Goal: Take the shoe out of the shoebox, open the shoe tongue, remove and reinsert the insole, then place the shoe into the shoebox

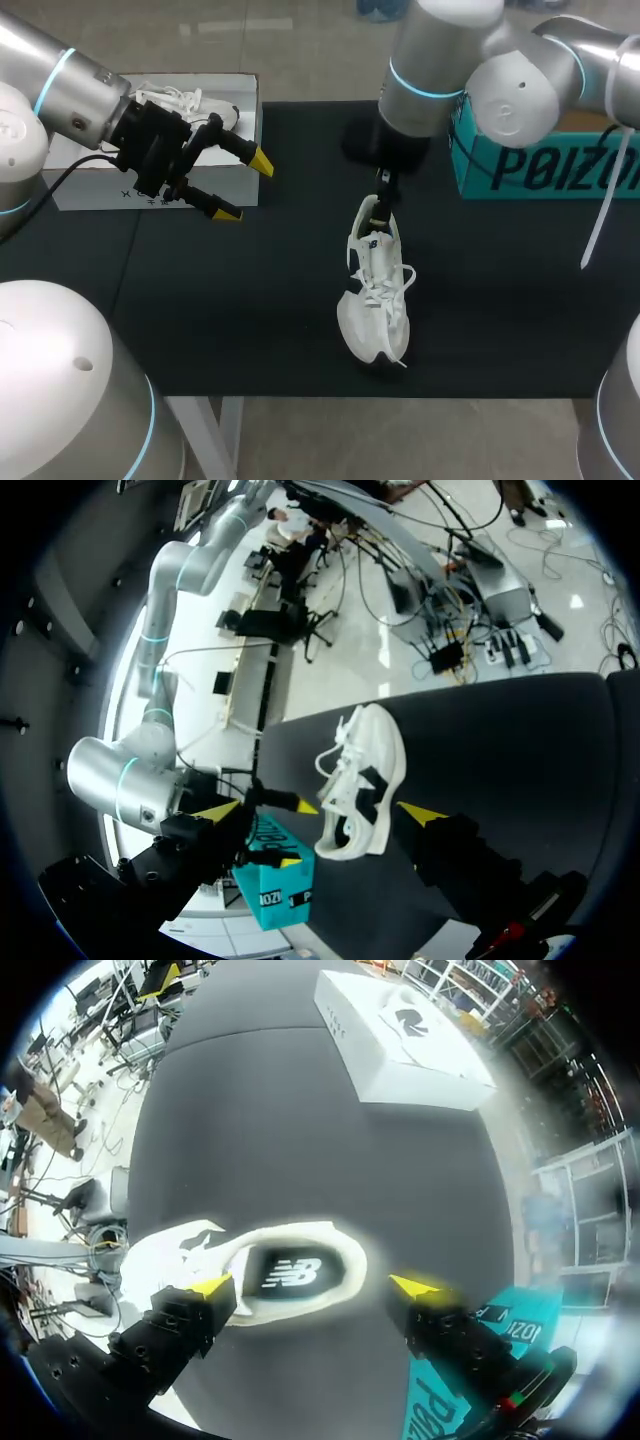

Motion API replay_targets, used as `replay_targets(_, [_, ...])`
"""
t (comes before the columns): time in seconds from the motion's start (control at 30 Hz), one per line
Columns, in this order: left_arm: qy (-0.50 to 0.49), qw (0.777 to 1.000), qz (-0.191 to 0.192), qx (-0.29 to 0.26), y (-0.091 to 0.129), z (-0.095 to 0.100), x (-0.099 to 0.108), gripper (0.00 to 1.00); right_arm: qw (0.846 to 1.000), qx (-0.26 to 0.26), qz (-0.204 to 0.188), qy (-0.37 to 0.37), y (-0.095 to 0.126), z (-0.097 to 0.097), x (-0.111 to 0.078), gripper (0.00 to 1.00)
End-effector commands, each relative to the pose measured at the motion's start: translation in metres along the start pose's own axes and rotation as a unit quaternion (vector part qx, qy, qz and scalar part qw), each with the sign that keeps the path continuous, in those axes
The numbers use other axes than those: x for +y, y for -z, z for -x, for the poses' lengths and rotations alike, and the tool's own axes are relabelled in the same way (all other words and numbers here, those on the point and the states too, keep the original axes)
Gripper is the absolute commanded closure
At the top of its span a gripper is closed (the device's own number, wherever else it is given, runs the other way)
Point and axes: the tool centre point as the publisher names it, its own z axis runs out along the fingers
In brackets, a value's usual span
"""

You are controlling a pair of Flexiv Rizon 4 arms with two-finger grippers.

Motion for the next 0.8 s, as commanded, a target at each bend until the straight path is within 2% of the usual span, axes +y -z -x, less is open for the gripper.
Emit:
replay_targets(0.03, [0.0,1.0,0.0,0.002,0.0,0.0,0.0,0.0,1.0,0.01,-0.013,0.005,-0.012,0.015,0.008,0.0])
replay_targets(0.23, [0.0,1.0,0.0,0.002,0.0,0.0,0.0,0.0,1.0,0.013,-0.021,0.013,-0.024,0.026,0.005,0.0])
replay_targets(0.8, [0.0,1.0,0.0,0.002,0.0,0.0,0.0,0.0,0.999,0.027,-0.03,0.019,-0.061,0.036,-0.001,0.0])
